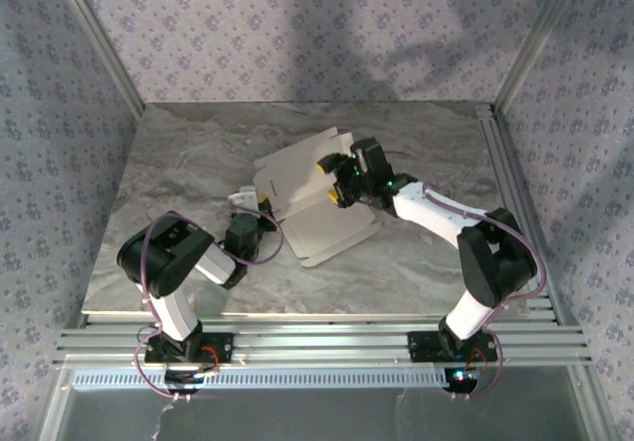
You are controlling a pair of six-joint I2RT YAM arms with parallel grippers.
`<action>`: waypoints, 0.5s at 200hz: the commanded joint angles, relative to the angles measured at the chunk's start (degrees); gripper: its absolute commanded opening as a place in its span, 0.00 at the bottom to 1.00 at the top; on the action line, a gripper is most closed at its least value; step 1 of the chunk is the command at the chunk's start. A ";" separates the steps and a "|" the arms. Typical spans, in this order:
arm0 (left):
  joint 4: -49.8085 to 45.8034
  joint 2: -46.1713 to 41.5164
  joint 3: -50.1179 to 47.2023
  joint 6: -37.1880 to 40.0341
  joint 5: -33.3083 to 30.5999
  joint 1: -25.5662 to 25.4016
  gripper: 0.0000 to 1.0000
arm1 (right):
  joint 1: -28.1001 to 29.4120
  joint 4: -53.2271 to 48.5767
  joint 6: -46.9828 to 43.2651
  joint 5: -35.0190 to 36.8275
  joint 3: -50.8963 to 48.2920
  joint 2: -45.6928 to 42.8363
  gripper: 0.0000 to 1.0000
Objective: Fold the paper box
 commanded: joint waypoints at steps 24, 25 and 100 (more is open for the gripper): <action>0.34 -1.02 3.17 11.52 -0.68 -3.10 0.00 | -0.29 -21.11 6.32 2.19 16.64 3.41 0.87; 0.26 -1.05 3.25 11.70 -0.75 -3.16 0.00 | -0.31 -21.22 6.55 2.01 17.02 3.59 0.87; -0.43 -1.02 4.88 15.55 -1.97 -4.30 0.00 | -1.58 -16.51 13.35 -5.41 20.34 10.32 0.74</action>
